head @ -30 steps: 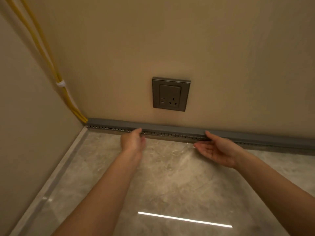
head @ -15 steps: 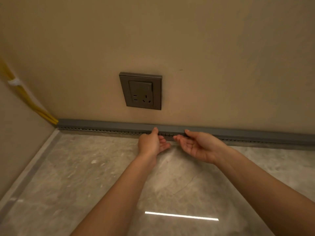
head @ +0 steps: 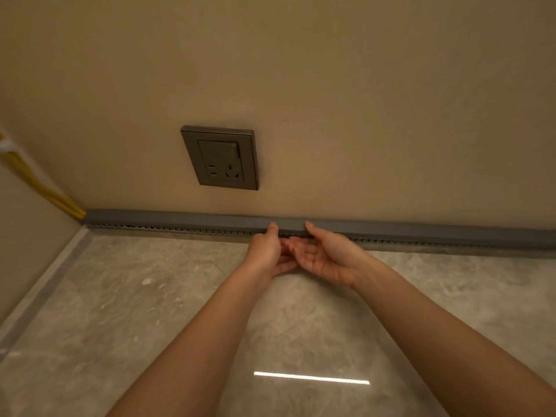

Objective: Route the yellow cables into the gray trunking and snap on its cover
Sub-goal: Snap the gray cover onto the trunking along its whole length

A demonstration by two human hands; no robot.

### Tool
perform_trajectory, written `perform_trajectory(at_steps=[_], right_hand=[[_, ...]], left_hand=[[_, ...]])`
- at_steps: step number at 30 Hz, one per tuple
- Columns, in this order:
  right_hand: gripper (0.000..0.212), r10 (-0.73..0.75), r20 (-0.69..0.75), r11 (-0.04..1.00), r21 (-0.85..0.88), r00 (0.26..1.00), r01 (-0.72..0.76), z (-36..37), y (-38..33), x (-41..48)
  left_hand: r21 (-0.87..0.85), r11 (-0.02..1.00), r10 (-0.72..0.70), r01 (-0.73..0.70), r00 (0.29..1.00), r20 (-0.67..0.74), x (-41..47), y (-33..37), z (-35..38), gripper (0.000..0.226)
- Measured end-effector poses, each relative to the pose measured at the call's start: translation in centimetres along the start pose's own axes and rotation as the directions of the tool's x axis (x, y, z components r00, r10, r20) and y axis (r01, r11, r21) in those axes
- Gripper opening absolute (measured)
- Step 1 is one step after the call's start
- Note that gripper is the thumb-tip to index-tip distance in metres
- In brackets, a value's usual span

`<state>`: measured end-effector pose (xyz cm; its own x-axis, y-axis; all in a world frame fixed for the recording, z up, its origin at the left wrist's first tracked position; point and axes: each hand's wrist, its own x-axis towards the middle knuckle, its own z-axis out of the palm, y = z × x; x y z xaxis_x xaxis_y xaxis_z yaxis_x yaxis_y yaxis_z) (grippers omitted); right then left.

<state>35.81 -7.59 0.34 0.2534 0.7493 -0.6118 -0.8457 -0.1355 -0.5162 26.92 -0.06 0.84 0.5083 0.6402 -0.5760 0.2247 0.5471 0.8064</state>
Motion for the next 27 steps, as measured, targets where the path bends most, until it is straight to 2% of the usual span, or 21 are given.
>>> perform_trajectory(at_steps=[3,7,10,12,15,22,27], right_hand=[[0.042,0.012,0.012,0.998,-0.057,1.000,-0.012,-1.6,-0.5,-0.9],[0.041,-0.054,-0.077,0.997,-0.059,0.996,0.050,-4.8,-2.0,-2.9],[0.044,-0.112,-0.158,0.994,-0.021,0.981,0.110,-7.8,-3.6,-4.6],[0.043,-0.132,-0.190,0.991,-0.022,0.973,0.130,-9.3,-4.6,-5.6],[0.041,-0.131,-0.214,0.991,-0.025,0.968,0.129,-10.9,-5.8,-6.7],[0.024,-0.120,-0.200,0.993,-0.020,0.972,0.119,-12.2,-7.9,-8.0],[0.020,-0.109,-0.176,0.994,-0.015,0.978,0.108,-11.9,-8.3,-7.8]], left_hand=[[0.046,0.999,0.004,-0.001,0.997,-0.079,0.1,0.0,1.1,0.046],[0.051,0.999,0.000,0.008,0.990,-0.139,0.0,-0.3,1.8,0.048],[0.053,0.993,-0.097,0.101,0.992,-0.080,-0.6,-0.2,2.4,0.050],[0.122,0.981,-0.151,0.151,0.989,-0.010,-0.9,0.1,2.9,0.052],[0.188,0.968,-0.176,0.169,0.984,0.023,-1.0,0.4,3.7,0.052],[0.141,0.983,-0.101,0.114,0.990,-0.097,-0.1,0.0,4.4,0.048],[0.123,0.991,-0.035,0.052,0.989,-0.144,0.6,-0.7,4.3,0.048]])
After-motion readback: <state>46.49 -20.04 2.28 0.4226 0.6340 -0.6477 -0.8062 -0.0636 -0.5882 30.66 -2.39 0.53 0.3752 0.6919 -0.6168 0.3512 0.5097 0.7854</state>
